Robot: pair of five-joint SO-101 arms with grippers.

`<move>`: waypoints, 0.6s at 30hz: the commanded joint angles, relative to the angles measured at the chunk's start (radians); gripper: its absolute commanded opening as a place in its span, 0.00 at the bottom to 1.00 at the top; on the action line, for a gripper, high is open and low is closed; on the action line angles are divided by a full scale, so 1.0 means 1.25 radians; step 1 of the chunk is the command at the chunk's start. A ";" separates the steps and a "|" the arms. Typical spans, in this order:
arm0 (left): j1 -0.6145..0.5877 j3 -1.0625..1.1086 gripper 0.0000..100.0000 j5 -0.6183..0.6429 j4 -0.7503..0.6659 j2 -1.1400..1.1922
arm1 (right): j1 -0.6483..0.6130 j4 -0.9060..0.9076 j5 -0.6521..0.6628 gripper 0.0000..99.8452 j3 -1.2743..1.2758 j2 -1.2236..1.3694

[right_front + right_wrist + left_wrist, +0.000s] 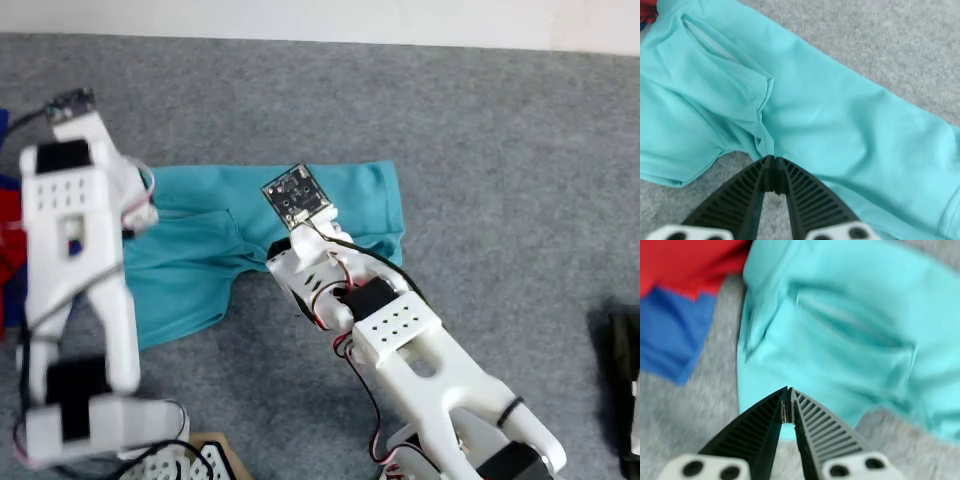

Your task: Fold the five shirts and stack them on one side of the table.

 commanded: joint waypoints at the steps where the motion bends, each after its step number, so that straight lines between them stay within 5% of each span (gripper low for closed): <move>1: -0.006 0.269 0.01 -0.018 -0.076 -0.224 | -0.018 0.029 -0.009 0.01 -0.001 -0.074; 9: -0.082 0.639 0.01 -0.131 -0.226 -0.285 | -0.035 0.036 -0.007 0.01 0.083 -0.192; 18: -0.235 0.724 0.04 -0.239 -0.322 -0.285 | -0.036 0.036 -0.007 0.01 0.085 -0.193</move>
